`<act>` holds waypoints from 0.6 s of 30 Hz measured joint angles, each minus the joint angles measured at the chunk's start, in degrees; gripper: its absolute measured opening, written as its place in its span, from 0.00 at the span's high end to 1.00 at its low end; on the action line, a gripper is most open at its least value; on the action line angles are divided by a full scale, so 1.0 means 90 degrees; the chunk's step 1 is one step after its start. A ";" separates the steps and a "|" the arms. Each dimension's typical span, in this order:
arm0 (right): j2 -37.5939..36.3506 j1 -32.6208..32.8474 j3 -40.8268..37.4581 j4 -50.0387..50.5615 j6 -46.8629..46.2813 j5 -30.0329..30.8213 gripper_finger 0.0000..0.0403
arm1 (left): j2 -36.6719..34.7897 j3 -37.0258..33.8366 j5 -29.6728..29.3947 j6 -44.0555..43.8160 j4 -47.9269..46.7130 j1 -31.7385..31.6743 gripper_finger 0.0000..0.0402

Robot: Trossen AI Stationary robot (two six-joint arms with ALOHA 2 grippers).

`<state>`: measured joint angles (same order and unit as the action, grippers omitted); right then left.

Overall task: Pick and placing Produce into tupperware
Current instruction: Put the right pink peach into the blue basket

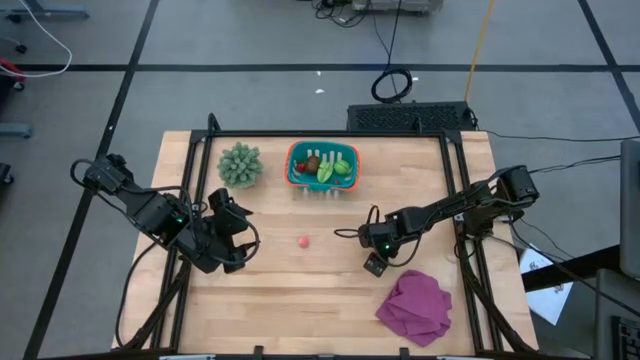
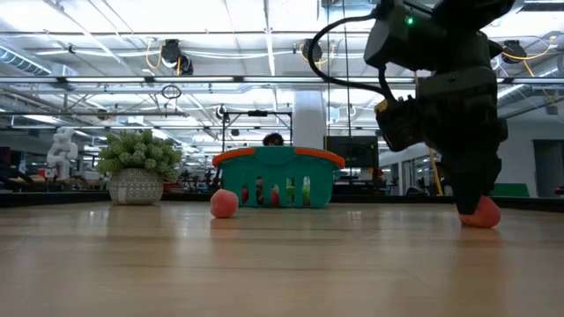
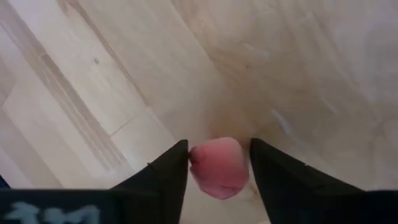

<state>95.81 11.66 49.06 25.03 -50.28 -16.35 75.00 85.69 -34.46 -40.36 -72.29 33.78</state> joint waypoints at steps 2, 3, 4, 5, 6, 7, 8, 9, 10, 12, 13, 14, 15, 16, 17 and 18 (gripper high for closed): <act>0.0005 0.0000 0.0000 0.0007 0.0007 0.0003 0.63 | 0.0000 0.0000 0.0000 0.0002 0.0000 0.0000 0.13; 0.0005 0.0000 -0.0004 0.0006 0.0014 0.0006 0.66 | 0.0000 0.0000 0.0000 0.0004 0.0000 0.0000 0.13; 0.0005 -0.0002 -0.0005 0.0007 0.0018 0.0006 0.68 | 0.0000 0.0000 0.0000 0.0003 0.0000 0.0001 0.13; 0.0005 -0.0002 -0.0005 0.0008 0.0026 0.0006 0.70 | 0.0000 0.0000 0.0000 0.0004 0.0000 0.0000 0.13; 0.0005 -0.0002 -0.0005 0.0008 0.0031 0.0006 0.72 | 0.0000 0.0000 0.0000 0.0004 0.0000 0.0001 0.13; 0.0006 -0.0002 -0.0005 0.0006 0.0038 0.0005 0.74 | -0.0001 0.0000 0.0000 0.0007 -0.0001 0.0000 0.13; 0.0007 -0.0002 -0.0005 0.0006 0.0041 0.0003 0.75 | 0.0000 0.0000 0.0000 0.0007 -0.0002 0.0001 0.13; 0.0008 -0.0002 -0.0005 0.0003 0.0042 0.0001 0.76 | 0.0000 0.0000 0.0000 0.0007 -0.0002 0.0002 0.13; 0.0010 -0.0002 -0.0005 0.0001 0.0044 0.0001 0.76 | 0.0000 0.0000 0.0000 0.0008 -0.0002 0.0000 0.13; 0.0010 -0.0012 -0.0005 -0.0015 0.0046 -0.0016 0.77 | 0.0000 0.0000 0.0000 0.0010 -0.0002 0.0002 0.13; -0.0012 -0.0015 -0.0005 -0.0026 0.0065 -0.0023 0.77 | -0.0002 0.0000 0.0000 0.0012 -0.0002 0.0000 0.13; -0.0051 -0.0015 -0.0005 -0.0059 0.0088 -0.0016 0.77 | 0.0000 0.0000 0.0000 0.0012 -0.0002 0.0002 0.13; -0.0088 -0.0015 -0.0008 -0.0106 0.0112 -0.0003 0.77 | -0.0001 0.0000 0.0000 0.0012 -0.0004 0.0001 0.13; -0.0142 -0.0036 -0.0015 -0.0134 0.0117 0.0006 0.77 | 0.0000 0.0000 0.0000 0.0012 -0.0005 0.0000 0.13; -0.0218 -0.0076 -0.0017 -0.0138 0.0117 -0.0004 0.77 | 0.0000 0.0000 0.0000 0.0012 -0.0003 0.0002 0.13; -0.0280 -0.0107 -0.0028 -0.0149 0.0117 -0.0027 0.77 | 0.0000 0.0000 0.0000 0.0012 -0.0004 0.0002 0.13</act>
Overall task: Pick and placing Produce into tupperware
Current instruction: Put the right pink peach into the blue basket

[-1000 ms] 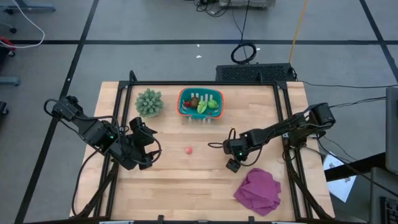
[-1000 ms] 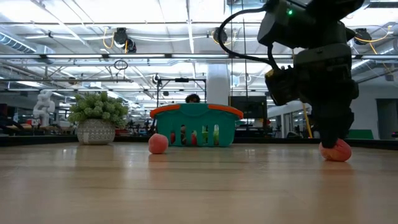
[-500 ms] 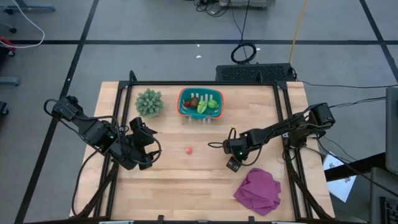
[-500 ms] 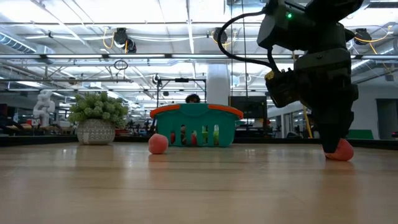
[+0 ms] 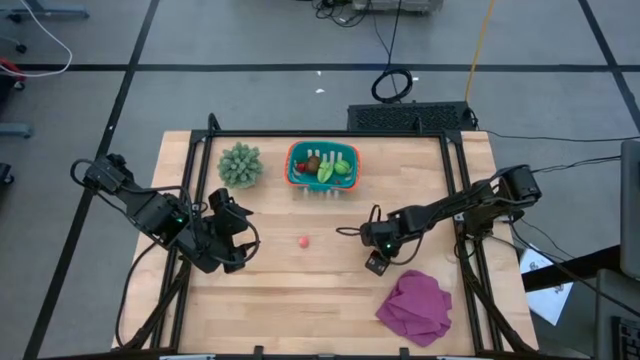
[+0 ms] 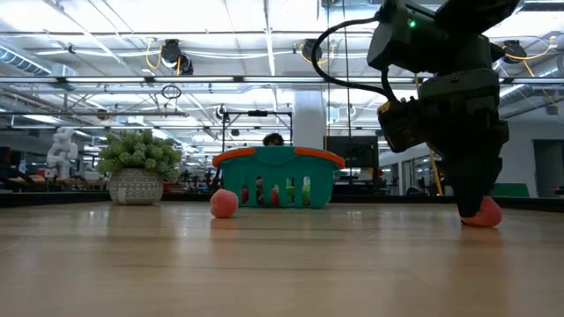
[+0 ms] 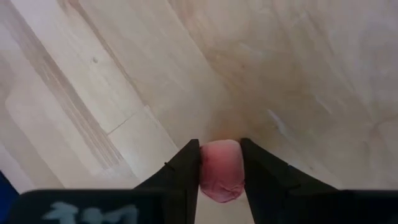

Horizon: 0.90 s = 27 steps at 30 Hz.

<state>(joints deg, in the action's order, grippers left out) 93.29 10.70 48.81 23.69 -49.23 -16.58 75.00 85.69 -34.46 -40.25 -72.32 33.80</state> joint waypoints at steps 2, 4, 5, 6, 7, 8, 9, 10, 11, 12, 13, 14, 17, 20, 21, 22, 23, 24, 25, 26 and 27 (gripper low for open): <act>-0.0144 -0.0052 -0.0018 -0.0099 0.0000 -0.0028 0.77 | -0.0001 0.0000 0.0000 0.0000 -0.0001 -0.0002 0.13; -0.0319 -0.0136 -0.0009 -0.0317 0.0045 -0.0057 0.77 | 0.0000 0.0000 0.0000 0.0000 0.0001 -0.0001 0.13; -0.0391 -0.0182 -0.0006 -0.0438 0.0065 -0.0061 0.77 | -0.0001 0.0000 0.0000 0.0000 0.0001 0.0000 0.13; -0.0424 -0.0238 -0.0006 -0.0601 0.0088 -0.0033 0.77 | -0.0001 0.0000 0.0000 0.0000 0.0001 0.0000 0.13; -0.0428 -0.0294 -0.0006 -0.0780 0.0122 -0.0031 0.77 | -0.0002 0.0000 0.0000 0.0000 0.0001 0.0000 0.13; -0.0441 -0.0344 -0.0006 -0.0940 0.0187 -0.0033 0.77 | 0.0000 0.0000 0.0000 0.0000 0.0001 -0.0002 0.13; -0.0478 -0.0397 -0.0006 -0.1092 0.0261 -0.0044 0.77 | -0.0002 0.0000 -0.0002 0.0000 0.0001 -0.0002 0.13; -0.0497 -0.0463 0.0006 -0.1276 0.0353 -0.0060 0.77 | 0.0000 0.0000 -0.0002 0.0009 0.0001 -0.0002 0.13; -0.0505 -0.0541 0.0068 -0.1400 0.0472 -0.0077 0.77 | 0.0000 0.0000 -0.0002 0.0047 0.0004 -0.0002 0.13; -0.0501 -0.0623 0.0147 -0.1466 0.0623 -0.0093 0.77 | -0.0001 0.0000 -0.0002 0.0097 0.0004 -0.0002 0.13; -0.0498 -0.0723 0.0228 -0.1449 0.0791 -0.0088 0.77 | 0.0000 0.0000 -0.0002 0.0123 0.0004 -0.0001 0.13; -0.0498 -0.0827 0.0331 -0.1405 0.0961 -0.0063 0.77 | -0.0001 0.0000 -0.0002 0.0126 0.0007 0.0000 0.13; -0.0499 -0.1179 0.0720 -0.1426 0.1576 -0.0024 0.77 | 0.0000 0.0000 -0.0005 0.0131 0.0009 -0.0002 0.13; -0.0505 -0.1600 0.1164 -0.1417 0.2264 -0.0021 0.77 | 0.0000 0.0000 -0.0005 0.0134 0.0011 0.0000 0.13; -0.0505 -0.1759 0.1322 -0.1416 0.2493 -0.0012 0.77 | -0.0001 0.0000 -0.0005 0.0134 0.0011 -0.0001 0.13; -0.0505 -0.1921 0.1486 -0.1412 0.2714 -0.0011 0.77 | -0.0001 0.0000 -0.0005 0.0134 0.0011 -0.0002 0.13; -0.0505 -0.2087 0.1657 -0.1417 0.2938 -0.0005 0.77 | -0.0001 0.0000 -0.0006 0.0134 0.0011 -0.0002 0.13; -0.0505 -0.2263 0.1815 -0.1422 0.3146 -0.0004 0.77 | -0.0001 0.0000 -0.0005 0.0136 0.0011 -0.0001 0.13; -0.0507 -0.2435 0.1972 -0.1405 0.3335 -0.0004 0.77 | 0.0000 0.0000 -0.0007 0.0136 0.0011 0.0000 0.13; -0.0507 -0.2606 0.2127 -0.1370 0.3510 -0.0004 0.77 | 0.0000 0.0000 -0.0007 0.0136 0.0012 -0.0002 0.13; -0.0507 -0.2782 0.2266 -0.1368 0.3659 -0.0006 0.77 | 0.0000 0.0000 -0.0007 0.0136 0.0013 -0.0002 0.13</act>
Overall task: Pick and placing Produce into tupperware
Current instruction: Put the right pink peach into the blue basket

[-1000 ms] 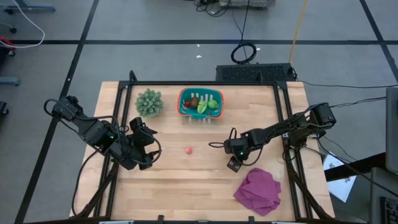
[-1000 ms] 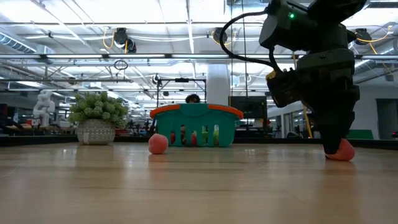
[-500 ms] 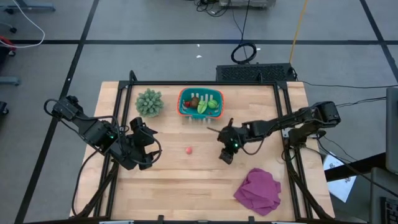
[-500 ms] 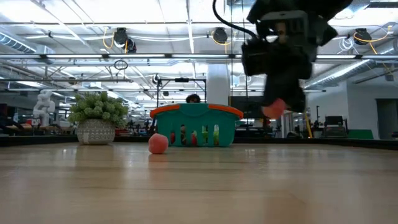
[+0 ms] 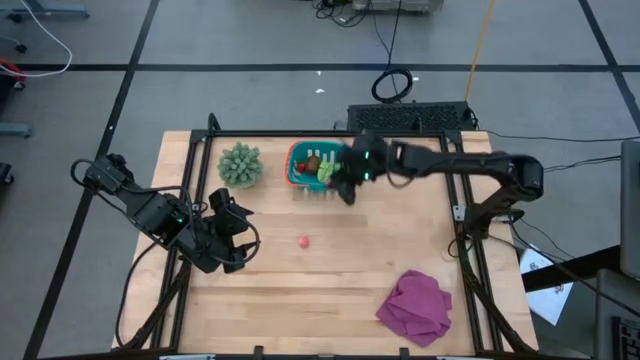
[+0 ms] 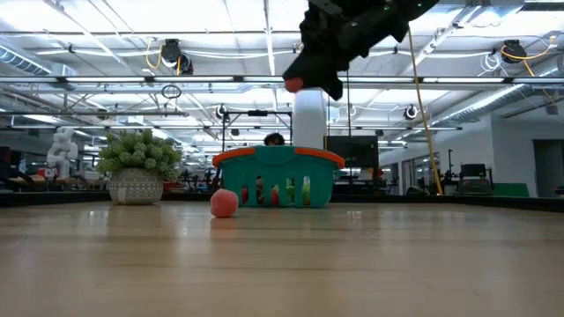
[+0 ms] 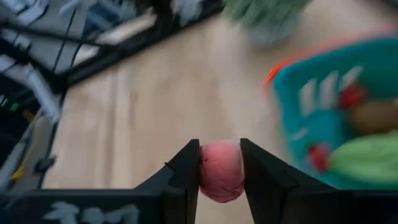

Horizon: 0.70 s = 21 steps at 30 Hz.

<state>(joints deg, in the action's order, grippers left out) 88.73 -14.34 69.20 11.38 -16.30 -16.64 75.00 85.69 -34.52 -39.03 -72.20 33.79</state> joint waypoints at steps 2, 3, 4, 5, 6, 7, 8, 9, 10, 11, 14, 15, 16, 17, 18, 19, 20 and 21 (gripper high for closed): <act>-0.0005 -0.0333 0.0244 0.0002 0.0235 -0.0005 0.77 | -0.0001 0.0000 0.0000 0.0000 -0.0001 0.0001 0.13; -0.0005 -0.0490 0.0342 -0.0003 0.0316 -0.0007 0.77 | -0.0001 0.0000 0.0000 0.0003 0.0000 0.0001 0.13; -0.0007 -0.0642 0.0413 -0.0005 0.0393 -0.0005 0.77 | 0.0000 0.0000 0.0000 0.0005 0.0000 0.0001 0.13; -0.0007 -0.0778 0.0458 0.0003 0.0432 -0.0008 0.77 | -0.0002 0.0000 0.0000 0.0005 0.0000 0.0002 0.13; -0.0008 -0.0910 0.0483 0.0007 0.0440 -0.0036 0.77 | -0.0002 0.0000 -0.0002 0.0010 0.0000 -0.0001 0.13; -0.0008 -0.1046 0.0484 0.0000 0.0440 -0.0143 0.77 | 0.0000 0.0000 -0.0002 0.0022 0.0000 0.0000 0.13; 0.0017 -0.1165 0.0484 0.0009 0.0440 -0.0209 0.77 | -0.0001 0.0000 -0.0002 0.0049 0.0000 0.0000 0.13; 0.0057 -0.1266 0.0484 0.0000 0.0440 -0.0268 0.77 | -0.0002 0.0000 -0.0004 0.0081 0.0002 -0.0001 0.13; 0.0119 -0.1371 0.0484 -0.0001 0.0438 -0.0345 0.77 | 0.0000 0.0000 -0.0005 0.0128 0.0007 -0.0001 0.13; 0.0196 -0.1455 0.0484 0.0005 0.0428 -0.0352 0.77 | 0.0000 0.0000 -0.0014 0.0176 0.0007 -0.0005 0.13; 0.0544 -0.1625 0.0484 -0.0039 0.0404 -0.0572 0.77 | -0.0002 0.0000 -0.0094 0.0206 0.0010 -0.0058 0.13; 0.0687 -0.1670 0.0484 -0.0044 0.0398 -0.0686 0.77 | -0.0001 0.0000 -0.0117 0.0209 0.0010 -0.0083 0.13; 0.0823 -0.1705 0.0484 -0.0070 0.0396 -0.0737 0.77 | -0.0001 0.0000 -0.0124 0.0209 0.0010 -0.0107 0.13; 0.0953 -0.1753 0.0486 -0.0096 0.0398 -0.0827 0.77 | 0.0000 0.0000 -0.0125 0.0206 0.0010 -0.0134 0.13; 0.1095 -0.1799 0.0507 -0.0089 0.0394 -0.0874 0.77 | 0.0000 0.0000 -0.0125 0.0206 0.0007 -0.0158 0.13; 0.1227 -0.1839 0.0565 -0.0076 0.0394 -0.0907 0.77 | 0.0000 0.0000 -0.0124 0.0206 0.0005 -0.0180 0.13; 0.1365 -0.1888 0.0633 -0.0082 0.0392 -0.1015 0.77 | -0.0002 0.0000 -0.0126 0.0206 0.0007 -0.0202 0.13; 0.1481 -0.1921 0.0711 -0.0081 0.0384 -0.1101 0.77 | -0.0001 0.0000 -0.0124 0.0206 0.0005 -0.0224 0.13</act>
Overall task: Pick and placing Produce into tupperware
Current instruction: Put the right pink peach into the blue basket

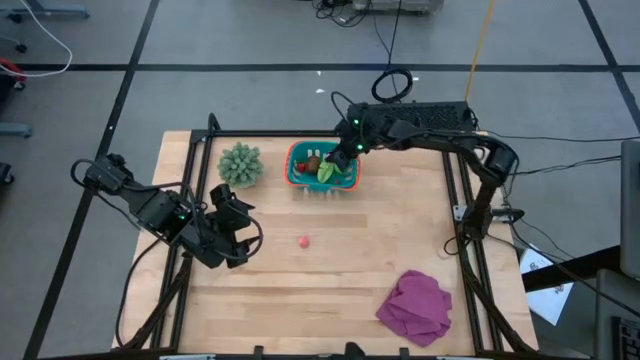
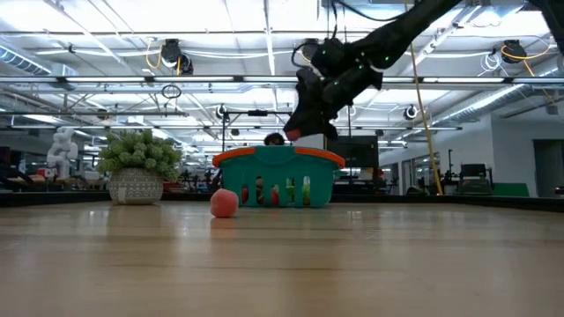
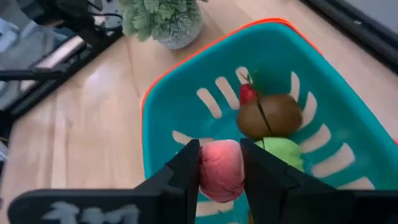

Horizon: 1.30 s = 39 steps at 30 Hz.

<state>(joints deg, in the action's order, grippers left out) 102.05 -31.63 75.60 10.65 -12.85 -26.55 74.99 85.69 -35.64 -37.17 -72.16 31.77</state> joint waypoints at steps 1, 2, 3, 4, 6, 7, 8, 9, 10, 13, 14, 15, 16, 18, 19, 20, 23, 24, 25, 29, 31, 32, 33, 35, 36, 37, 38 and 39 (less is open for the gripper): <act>0.0122 -0.0025 0.0095 0.0004 -0.0032 -0.0097 0.77 | 0.0001 0.0000 -0.0001 0.0000 -0.0002 -0.0016 0.13; 0.0255 -0.0044 0.0204 -0.0005 -0.0042 -0.0185 0.77 | 0.0001 0.0000 0.0000 0.0000 -0.0004 -0.0038 0.13; 0.0368 -0.0060 0.0324 0.0023 -0.0057 -0.0252 0.77 | -0.0001 0.0000 0.0000 0.0000 -0.0006 -0.0056 0.13; 0.0473 -0.0069 0.0446 0.0113 -0.0054 -0.0250 0.77 | 0.0000 0.0000 0.0000 0.0001 -0.0010 -0.0070 0.13; 0.0724 -0.0074 0.0720 0.0356 -0.0012 -0.0264 0.77 | -0.0001 0.0000 0.0000 0.0083 -0.0012 -0.0075 0.13; 0.0825 -0.0101 0.0860 0.0522 -0.0002 -0.0262 0.77 | 0.0001 0.0000 0.0000 0.0127 -0.0012 -0.0075 0.13; 0.0914 -0.0118 0.0970 0.0717 -0.0002 -0.0255 0.77 | 0.0001 0.0000 0.0000 0.0146 -0.0012 -0.0075 0.13; 0.1018 -0.0134 0.1069 0.0892 0.0003 -0.0255 0.77 | 0.0001 0.0000 0.0000 0.0146 -0.0012 -0.0075 0.13; 0.1111 -0.0151 0.1159 0.0990 0.0002 -0.0253 0.77 | -0.0001 0.0000 0.0000 0.0148 -0.0015 -0.0075 0.13; 0.1277 -0.0191 0.1284 0.1453 0.0008 -0.0254 0.77 | 0.0001 0.0000 0.0000 0.0168 -0.0015 -0.0075 0.13; 0.1290 -0.0195 0.1287 0.1460 0.0010 -0.0249 0.77 | 0.0000 0.0000 0.0000 0.0168 -0.0016 -0.0075 0.13; 0.1292 -0.0201 0.1294 0.1495 0.0018 -0.0250 0.77 | 0.0001 0.0000 -0.0001 0.0168 -0.0019 -0.0075 0.13; 0.1282 -0.0213 0.1297 0.1527 0.0028 -0.0252 0.77 | 0.0000 0.0000 -0.0002 0.0168 -0.0028 -0.0075 0.13; 0.1261 -0.0229 0.1311 0.1569 0.0025 -0.0254 0.77 | -0.0001 0.0000 -0.0002 0.0168 -0.0030 -0.0075 0.13; 0.1254 -0.0246 0.1311 0.1630 0.0018 -0.0256 0.77 | 0.0001 0.0000 -0.0006 0.0167 -0.0032 -0.0075 0.13; 0.1252 -0.0259 0.1311 0.1728 0.0013 -0.0252 0.77 | 0.0001 0.0000 -0.0017 0.0165 -0.0034 -0.0075 0.13; 0.1251 -0.0263 0.1308 0.1861 0.0046 -0.0245 0.77 | -0.0001 0.0000 -0.0029 0.0165 -0.0034 -0.0075 0.13; 0.1249 -0.0259 0.1308 0.1903 0.0053 -0.0247 0.77 | 0.0000 0.0000 -0.0032 0.0165 -0.0034 -0.0075 0.13; 0.1249 -0.0259 0.1308 0.1901 0.0055 -0.0245 0.77 | 0.0001 0.0000 -0.0034 0.0165 -0.0034 -0.0075 0.13; 0.1249 -0.0254 0.1308 0.1891 0.0077 -0.0242 0.77 | 0.0001 0.0000 -0.0036 0.0163 -0.0034 -0.0075 0.13; 0.1249 -0.0252 0.1308 0.1891 0.0160 -0.0229 0.77 | 0.0000 0.0000 -0.0036 0.0161 -0.0032 -0.0075 0.13; 0.1249 -0.0243 0.1308 0.1893 0.0182 -0.0210 0.77 | 0.0001 0.0000 -0.0036 0.0163 -0.0032 -0.0075 0.13; 0.1249 -0.0233 0.1308 0.1892 0.0193 -0.0189 0.77 | 0.0000 0.0000 -0.0035 0.0166 -0.0032 -0.0075 0.13; 0.1249 -0.0227 0.1308 0.1891 0.0222 -0.0116 0.77 | 0.0000 0.0000 -0.0036 0.0208 -0.0032 -0.0075 0.13; 0.1249 -0.0222 0.1308 0.1891 0.0224 -0.0055 0.77 | -0.0001 0.0000 -0.0036 0.0243 -0.0032 -0.0075 0.13; 0.1249 -0.0222 0.1308 0.1894 0.0227 -0.0058 0.77 | 0.0001 0.0000 -0.0036 0.0243 -0.0032 -0.0075 0.13; 0.1249 -0.0222 0.1308 0.1893 0.0252 -0.0053 0.77 | 0.0000 0.0000 -0.0036 0.0243 -0.0032 -0.0075 0.13; 0.1249 -0.0222 0.1308 0.1893 0.0297 -0.0055 0.77 | 0.0001 0.0000 -0.0036 0.0243 -0.0032 -0.0075 0.13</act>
<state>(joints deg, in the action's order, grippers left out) 113.30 -33.63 87.37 27.68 -10.18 -27.05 75.00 85.69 -35.97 -34.98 -72.44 31.09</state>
